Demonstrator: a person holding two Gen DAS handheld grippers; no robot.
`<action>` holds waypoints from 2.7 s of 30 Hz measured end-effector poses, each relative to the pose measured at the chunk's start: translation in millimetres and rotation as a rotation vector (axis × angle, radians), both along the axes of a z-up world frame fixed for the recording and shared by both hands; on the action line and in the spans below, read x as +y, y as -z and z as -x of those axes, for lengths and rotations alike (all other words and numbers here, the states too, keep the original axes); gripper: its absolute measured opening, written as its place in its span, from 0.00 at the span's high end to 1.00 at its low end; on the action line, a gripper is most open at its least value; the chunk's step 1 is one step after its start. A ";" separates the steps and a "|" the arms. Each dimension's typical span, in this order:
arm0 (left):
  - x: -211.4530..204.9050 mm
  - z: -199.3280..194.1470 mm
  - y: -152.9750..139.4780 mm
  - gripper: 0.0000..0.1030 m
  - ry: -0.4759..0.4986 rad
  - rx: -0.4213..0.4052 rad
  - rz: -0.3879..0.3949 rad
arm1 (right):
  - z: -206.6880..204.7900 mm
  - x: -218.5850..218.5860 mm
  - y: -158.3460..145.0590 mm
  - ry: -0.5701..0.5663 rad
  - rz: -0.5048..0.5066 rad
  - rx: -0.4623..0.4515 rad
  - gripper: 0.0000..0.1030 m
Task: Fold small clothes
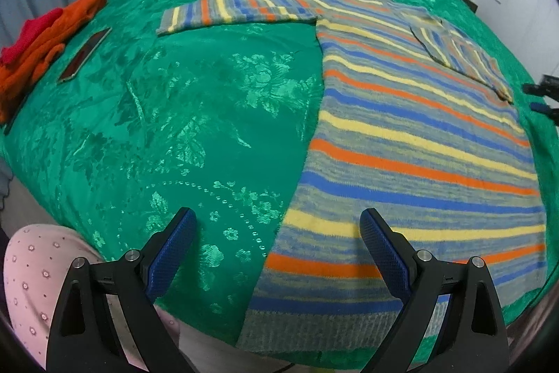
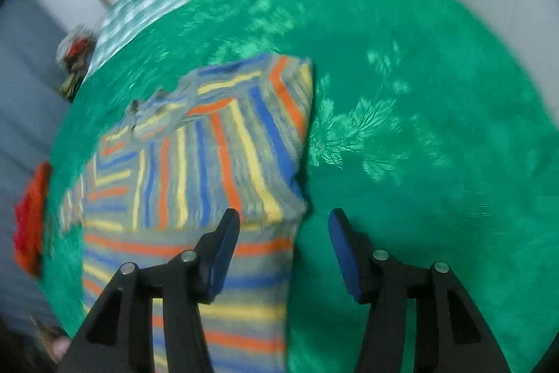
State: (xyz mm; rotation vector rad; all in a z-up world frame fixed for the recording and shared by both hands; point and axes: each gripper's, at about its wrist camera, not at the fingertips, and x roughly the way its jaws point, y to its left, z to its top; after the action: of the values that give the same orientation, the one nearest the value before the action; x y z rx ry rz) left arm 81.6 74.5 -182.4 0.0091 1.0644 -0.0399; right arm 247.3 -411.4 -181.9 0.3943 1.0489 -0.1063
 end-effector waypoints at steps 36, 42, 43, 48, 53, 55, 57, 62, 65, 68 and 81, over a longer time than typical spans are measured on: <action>160.8 -295.8 20.2 0.96 -0.253 0.138 0.354 | 166.5 178.0 19.3 -0.313 0.194 -0.070 0.38; 77.0 -291.3 -73.2 0.96 -0.023 -0.053 0.169 | 167.7 172.5 9.4 -0.299 0.185 -0.121 0.38; 53.5 -288.5 -91.6 0.96 0.032 -0.088 0.153 | 168.4 171.2 8.8 -0.295 0.177 -0.126 0.38; -85.7 -256.0 -144.9 0.96 0.340 -0.194 0.117 | 170.3 163.1 9.3 -0.284 0.142 -0.129 0.38; -196.3 -233.1 -116.2 0.61 0.538 -0.119 0.135 | 172.2 151.9 6.6 -0.257 0.138 -0.142 0.38; -216.9 -233.0 -93.0 0.24 0.548 -0.027 0.123 | 173.6 146.0 5.5 -0.241 0.137 -0.144 0.38; -213.4 -227.9 -82.8 0.24 0.524 -0.029 0.134 | 176.1 135.8 3.4 -0.208 0.124 -0.150 0.38; -145.6 -241.5 -70.8 0.23 0.332 -0.037 0.154 | 177.3 106.8 2.9 -0.124 0.093 -0.144 0.38; -105.4 -249.3 -45.5 0.22 0.207 -0.036 0.049 | 165.3 96.9 3.2 -0.113 0.063 -0.125 0.38; -85.2 -254.4 6.7 0.28 0.163 0.043 -0.152 | 137.5 96.9 -8.0 -0.163 0.044 -0.127 0.38; -80.8 -242.3 -24.1 0.26 0.174 -0.078 0.092 | -89.1 102.2 0.6 -0.240 -0.318 -0.031 0.54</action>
State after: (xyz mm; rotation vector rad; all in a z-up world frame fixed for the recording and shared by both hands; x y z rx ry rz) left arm 323.9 -6.3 -158.3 0.0199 0.9807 -0.2445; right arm 336.4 -309.3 -182.5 0.5514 1.0771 0.2831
